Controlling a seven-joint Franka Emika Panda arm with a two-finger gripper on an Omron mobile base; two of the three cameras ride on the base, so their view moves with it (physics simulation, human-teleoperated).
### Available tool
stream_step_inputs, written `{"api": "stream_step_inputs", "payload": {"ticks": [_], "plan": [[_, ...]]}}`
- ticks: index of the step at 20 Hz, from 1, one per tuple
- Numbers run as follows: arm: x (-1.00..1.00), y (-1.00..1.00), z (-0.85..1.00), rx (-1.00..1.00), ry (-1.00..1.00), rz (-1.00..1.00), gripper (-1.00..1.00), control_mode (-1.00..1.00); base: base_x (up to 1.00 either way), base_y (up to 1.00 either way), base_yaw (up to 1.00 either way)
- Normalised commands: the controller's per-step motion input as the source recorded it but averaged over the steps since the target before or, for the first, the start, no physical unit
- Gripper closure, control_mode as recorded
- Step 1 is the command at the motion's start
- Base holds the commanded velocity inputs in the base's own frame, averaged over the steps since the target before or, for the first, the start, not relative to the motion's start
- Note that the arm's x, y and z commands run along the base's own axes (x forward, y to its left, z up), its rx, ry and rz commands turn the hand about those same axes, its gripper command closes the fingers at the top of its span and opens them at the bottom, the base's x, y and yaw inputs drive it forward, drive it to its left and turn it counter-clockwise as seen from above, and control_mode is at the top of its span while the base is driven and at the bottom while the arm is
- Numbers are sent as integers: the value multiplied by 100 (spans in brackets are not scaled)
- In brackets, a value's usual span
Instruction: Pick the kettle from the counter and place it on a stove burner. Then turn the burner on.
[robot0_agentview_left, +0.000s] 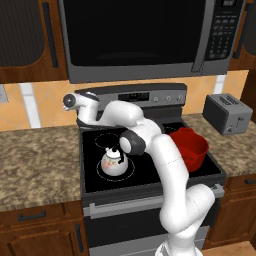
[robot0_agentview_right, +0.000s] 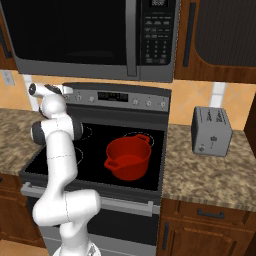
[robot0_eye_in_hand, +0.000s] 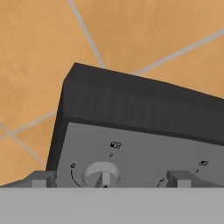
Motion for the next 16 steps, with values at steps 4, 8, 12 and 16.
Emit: {"api": "stream_step_inputs", "payload": {"ticks": [4, 8, 12, 16], "plan": [[1, 3, -10, -2, -1, 0, -100, -100, 0, 0, 0], [3, 0, -15, -2, 0, 0, -100, -100, 0, 0, 0], [9, 0, -2, 0, 0, 0, -100, -100, 0, 0, 0], [19, 0, 0, 0, 0, 0, -100, -100, 0, 0, 0]]}}
